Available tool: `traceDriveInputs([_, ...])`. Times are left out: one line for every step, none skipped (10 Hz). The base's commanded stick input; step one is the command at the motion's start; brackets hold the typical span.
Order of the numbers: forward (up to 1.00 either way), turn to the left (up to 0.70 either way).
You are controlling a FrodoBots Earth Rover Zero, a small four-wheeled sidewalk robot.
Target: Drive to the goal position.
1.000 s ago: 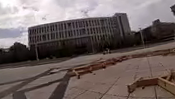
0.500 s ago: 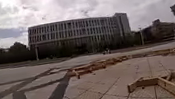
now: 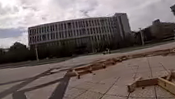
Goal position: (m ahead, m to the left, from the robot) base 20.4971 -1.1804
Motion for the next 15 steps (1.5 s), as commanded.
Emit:
traceDriveInputs([0.06, 0.0])
traceDriveInputs([0.06, 0.0])
traceDriveInputs([0.06, 0.0])
traceDriveInputs([0.06, 0.0])
traceDriveInputs([0.06, 0.0])
traceDriveInputs([0.06, 0.0])
traceDriveInputs([0.06, 0.0])
traceDriveInputs([0.06, 0.0])
traceDriveInputs([0.06, 0.0])
traceDriveInputs([0.06, 0.0])
traceDriveInputs([0.06, 0.01])
traceDriveInputs([0.06, 0.01])
traceDriveInputs([0.06, 0.0])
traceDriveInputs([0.06, 0.0])
traceDriveInputs([0.06, 0.0])
